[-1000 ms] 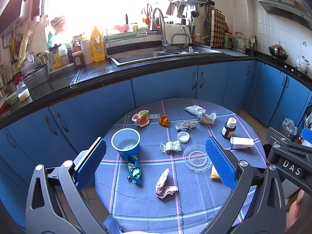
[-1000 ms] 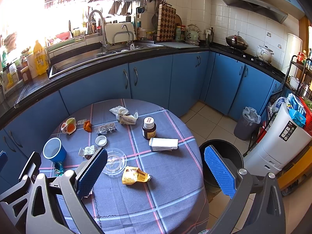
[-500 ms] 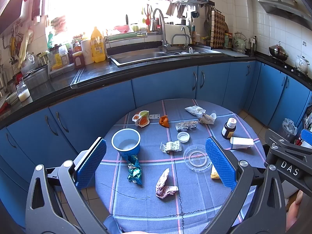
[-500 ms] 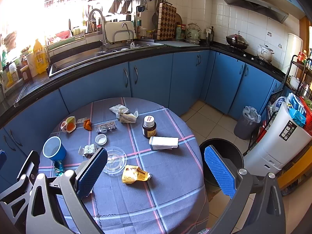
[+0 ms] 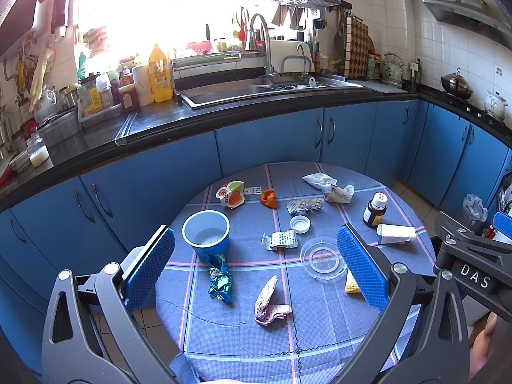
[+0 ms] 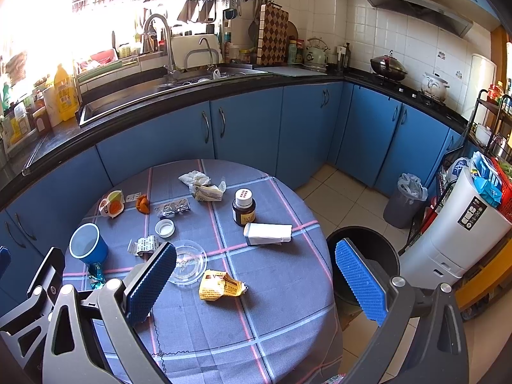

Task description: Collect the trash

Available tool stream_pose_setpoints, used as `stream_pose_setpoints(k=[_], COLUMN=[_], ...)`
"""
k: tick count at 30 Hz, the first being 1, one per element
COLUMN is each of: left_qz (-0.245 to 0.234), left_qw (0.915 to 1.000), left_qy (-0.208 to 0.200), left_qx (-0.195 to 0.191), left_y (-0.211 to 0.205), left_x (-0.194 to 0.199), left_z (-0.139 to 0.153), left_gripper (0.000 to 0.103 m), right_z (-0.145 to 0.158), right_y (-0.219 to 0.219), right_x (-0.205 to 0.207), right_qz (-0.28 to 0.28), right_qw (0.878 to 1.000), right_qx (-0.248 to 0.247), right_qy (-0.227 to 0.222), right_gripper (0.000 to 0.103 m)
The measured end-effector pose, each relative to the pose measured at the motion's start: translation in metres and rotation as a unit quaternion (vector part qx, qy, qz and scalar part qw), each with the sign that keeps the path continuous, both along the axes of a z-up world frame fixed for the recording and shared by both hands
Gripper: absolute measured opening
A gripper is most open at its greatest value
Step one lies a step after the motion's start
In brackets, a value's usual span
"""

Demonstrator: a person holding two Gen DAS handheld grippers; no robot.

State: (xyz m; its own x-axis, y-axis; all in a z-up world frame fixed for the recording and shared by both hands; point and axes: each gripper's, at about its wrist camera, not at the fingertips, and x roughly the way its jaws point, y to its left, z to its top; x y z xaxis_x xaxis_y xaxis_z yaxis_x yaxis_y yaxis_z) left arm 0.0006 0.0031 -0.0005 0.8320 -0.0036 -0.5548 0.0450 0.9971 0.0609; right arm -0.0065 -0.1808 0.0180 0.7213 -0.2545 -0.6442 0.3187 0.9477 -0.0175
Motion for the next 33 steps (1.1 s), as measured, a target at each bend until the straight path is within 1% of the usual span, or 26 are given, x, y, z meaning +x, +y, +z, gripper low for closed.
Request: stream_pose_setpoints(k=[6,10,14,16,18,23,25,28,29,31,33], left_qz=[0.000,0.003,0.007,0.007,0.011,0.008,-0.003,-0.015,-0.025,-0.042,-0.042], left_qw=[1.0000,1.0000,0.9999,0.9999,0.9997,0.9989,0.9982,0.9980,0.9982,0.9975,0.9971], left_qy=[0.001,0.004,0.007,0.010,0.012,0.009,0.011,0.006,0.002,-0.012,-0.012], left_qx=[-0.001,-0.001,-0.005,-0.009,-0.015,-0.045,-0.058,-0.061,-0.055,-0.055,-0.062], left_y=[0.000,-0.002,0.000,0.002,0.007,0.024,0.029,0.034,0.034,0.036,0.042], left_x=[0.000,-0.003,0.000,0.003,0.006,0.014,0.017,0.021,0.023,0.022,0.022], left_z=[0.004,0.006,0.003,-0.001,-0.002,-0.006,-0.012,-0.025,-0.033,-0.050,-0.071], left_gripper=[0.100,0.100,0.100,0.100,0.100,0.100,0.100,0.100,0.100,0.100,0.100], right_z=[-0.001,-0.008,-0.012,-0.016,-0.023,-0.048,-0.059,-0.076,-0.084,-0.097,-0.114], right_y=[0.000,-0.001,-0.002,-0.004,-0.008,-0.013,-0.011,-0.006,-0.003,0.002,0.007], right_x=[0.000,0.003,0.005,0.008,0.014,0.028,0.034,0.040,0.042,0.045,0.047], right_qz=[0.000,-0.001,0.002,0.011,0.023,0.015,0.021,0.034,0.042,0.058,0.070], right_qw=[1.000,1.000,1.000,1.000,0.999,0.999,0.999,0.999,0.999,0.997,0.995], right_qx=[0.000,0.002,0.010,0.023,0.035,0.033,0.025,0.006,-0.003,-0.017,-0.033], right_qy=[0.002,0.006,0.001,-0.005,-0.003,0.005,0.020,0.034,0.035,0.044,0.055], right_gripper=[0.097,0.097,0.097,0.097,0.097,0.097,0.097,0.097,0.097,0.097,0.097])
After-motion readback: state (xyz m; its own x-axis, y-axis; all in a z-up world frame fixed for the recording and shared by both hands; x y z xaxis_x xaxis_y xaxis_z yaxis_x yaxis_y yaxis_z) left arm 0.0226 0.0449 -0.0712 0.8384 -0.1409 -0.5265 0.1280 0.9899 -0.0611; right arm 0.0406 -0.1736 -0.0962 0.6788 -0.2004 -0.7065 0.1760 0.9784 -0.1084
